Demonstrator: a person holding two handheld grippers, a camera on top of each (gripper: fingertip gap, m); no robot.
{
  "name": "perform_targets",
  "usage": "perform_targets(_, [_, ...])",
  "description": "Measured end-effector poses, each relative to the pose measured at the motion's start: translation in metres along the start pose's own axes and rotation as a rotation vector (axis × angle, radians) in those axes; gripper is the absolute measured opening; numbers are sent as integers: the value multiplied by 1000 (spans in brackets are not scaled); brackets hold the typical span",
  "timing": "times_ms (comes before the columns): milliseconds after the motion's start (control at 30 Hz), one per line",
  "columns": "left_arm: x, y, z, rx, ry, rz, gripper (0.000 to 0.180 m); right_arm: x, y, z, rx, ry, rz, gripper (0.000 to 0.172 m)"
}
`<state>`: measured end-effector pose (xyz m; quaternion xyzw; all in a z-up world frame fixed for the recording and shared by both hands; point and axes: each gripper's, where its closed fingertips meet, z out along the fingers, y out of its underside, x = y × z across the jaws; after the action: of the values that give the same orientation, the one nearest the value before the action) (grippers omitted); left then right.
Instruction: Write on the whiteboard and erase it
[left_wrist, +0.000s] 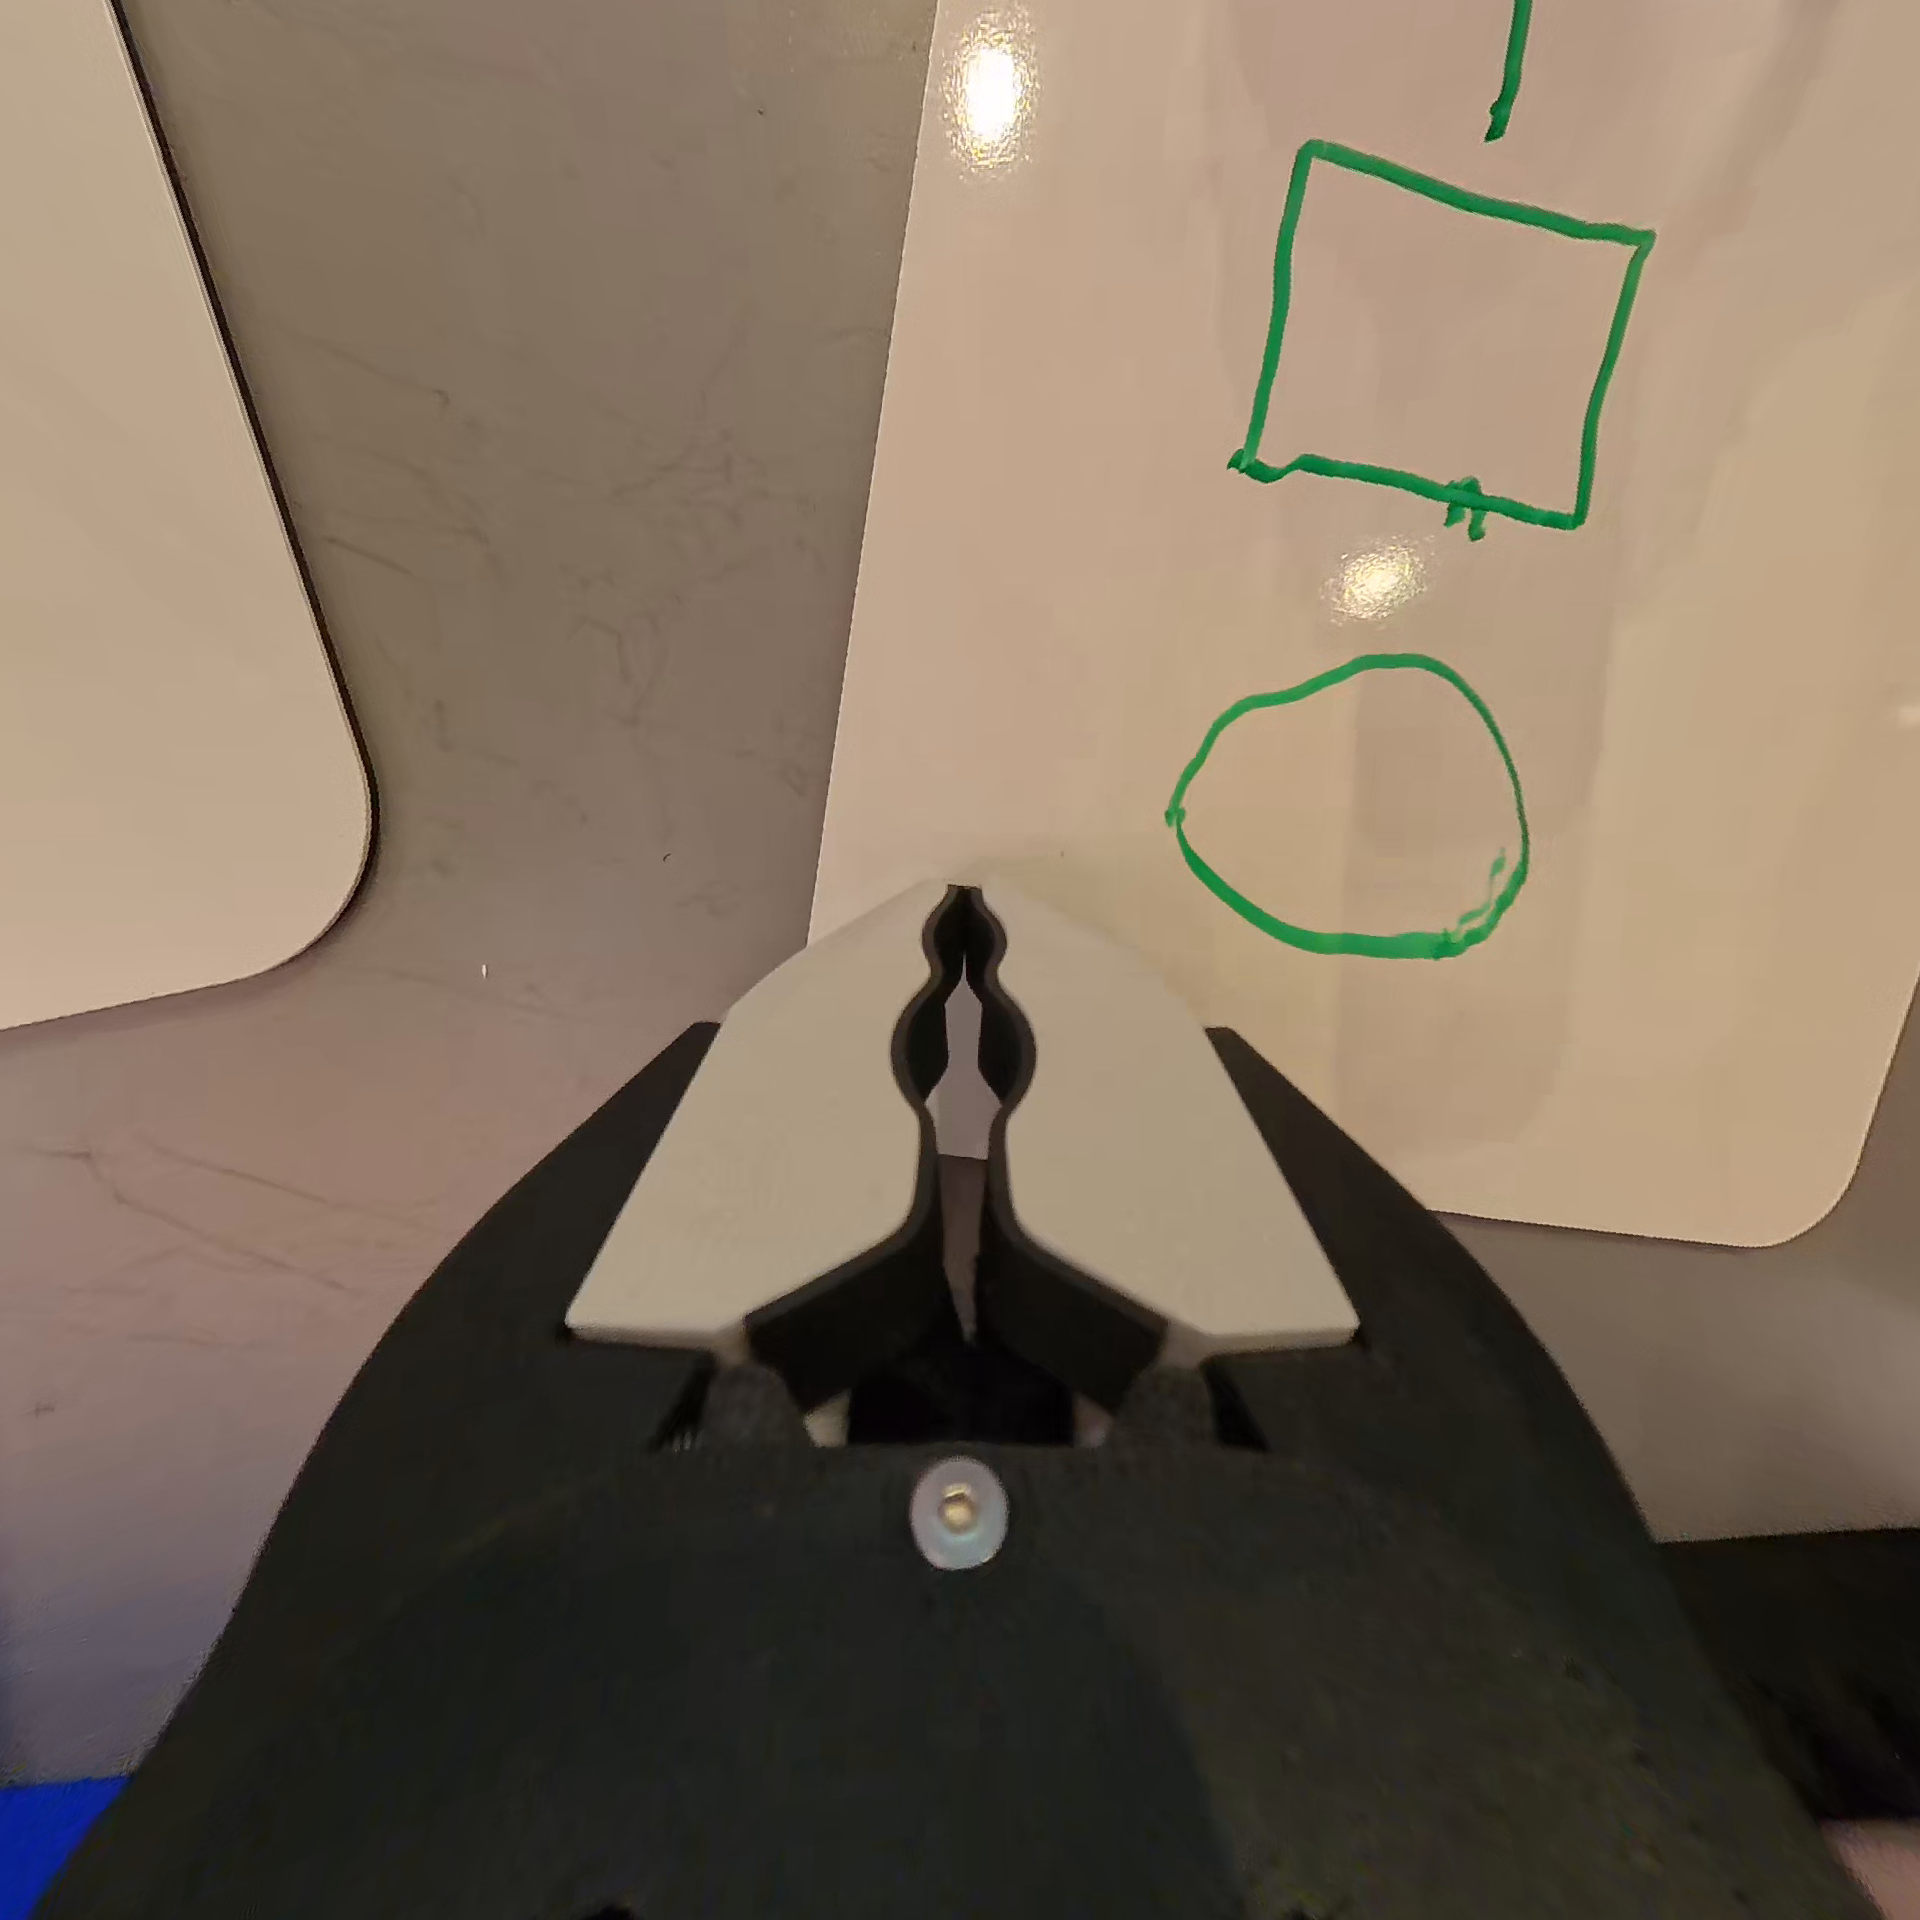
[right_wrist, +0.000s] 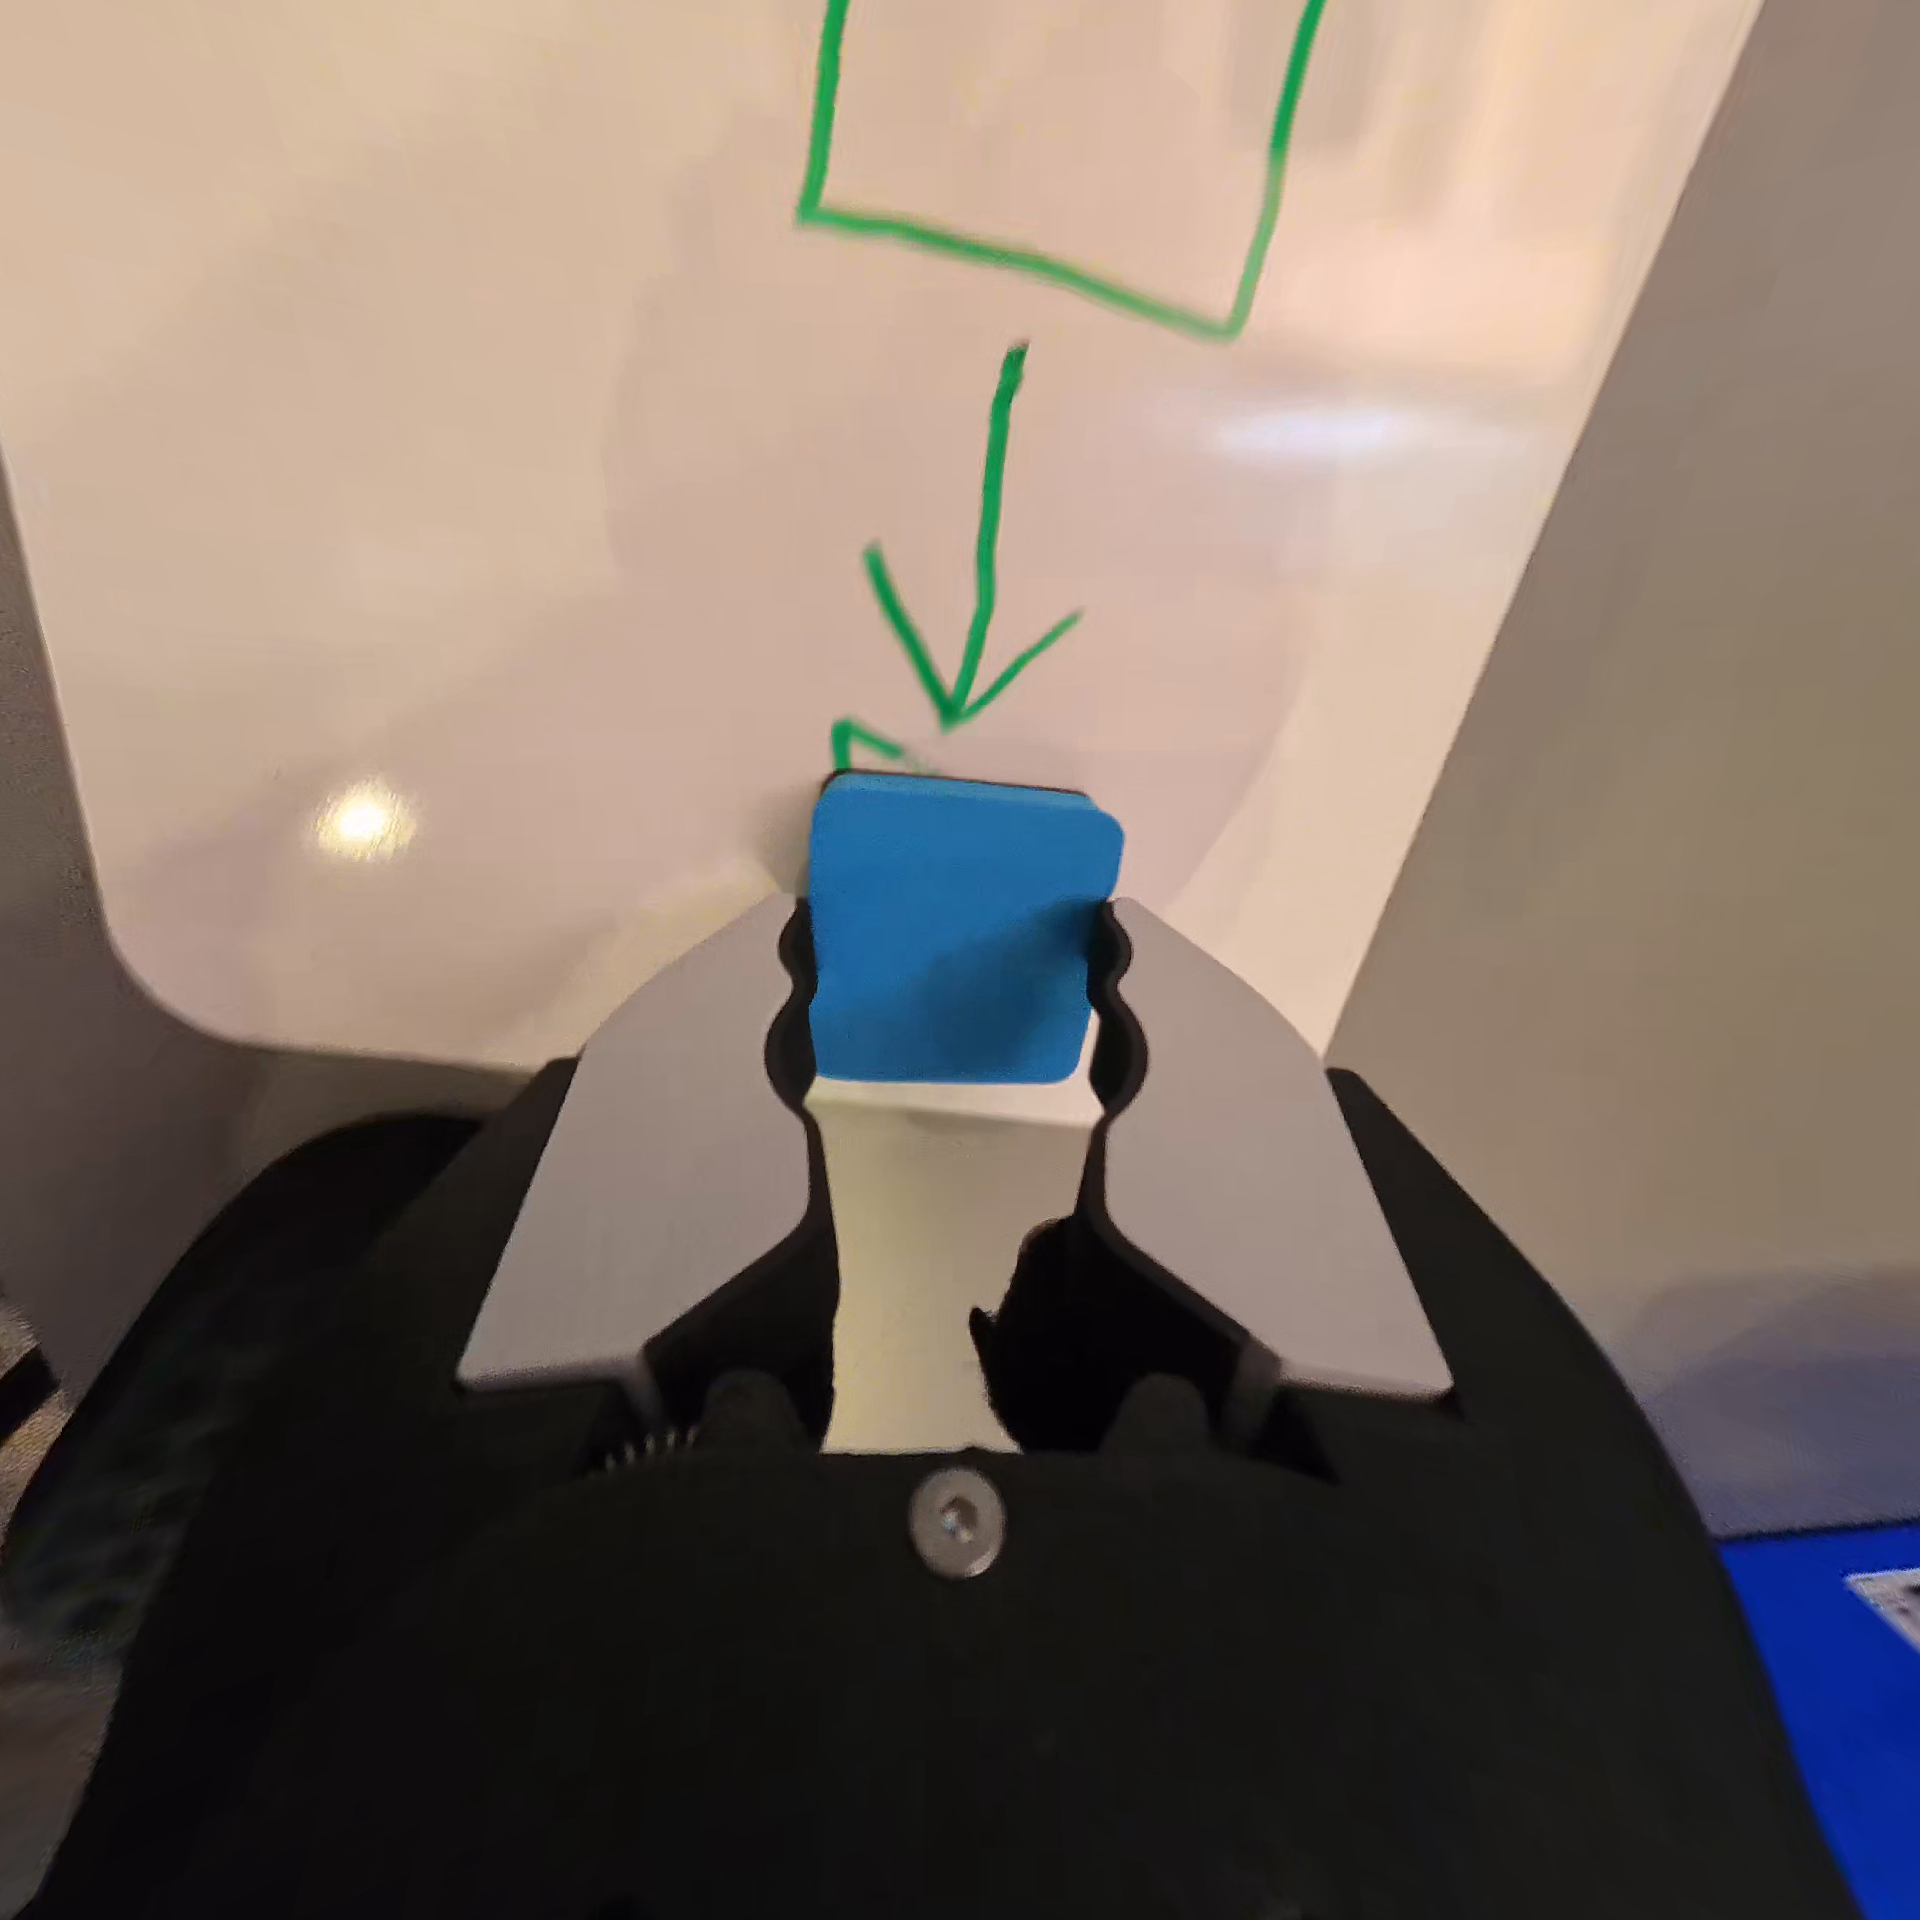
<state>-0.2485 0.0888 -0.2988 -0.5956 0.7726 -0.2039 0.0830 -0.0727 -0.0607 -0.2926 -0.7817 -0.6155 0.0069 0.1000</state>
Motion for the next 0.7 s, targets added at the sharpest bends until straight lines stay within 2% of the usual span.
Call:
perform_targets(100, [0,0,0,-4,2,2,1,16,22,-2,-44,37,87,52])
perform_targets(233, [0,0,0,-7,-6,3,1,6,-15,3,34,27,17,52])
perform_targets(267, [0,0,0,-6,-6,2,0,-1,-14,2,22,15,-2,52])
perform_targets(400, [0,0,0,-8,-3,3,0,7,15,-2,-28,17,62,52])
perform_targets(467, [0,0,0,-6,-2,1,0,12,-1,1,-19,33,42,52])
perform_targets(533, [0,0,0,-3,0,-2,1,0,-23,4,17,21,-19,52])
perform_targets(567, [0,0,0,-2,0,-3,1,-7,-24,3,4,16,-46,52])
perform_targets(633, [0,0,0,-4,-2,0,1,-14,-10,0,-23,-2,-32,52])
perform_targets(700, [0,0,0,-6,-1,2,1,-2,4,-1,-38,19,36,52])
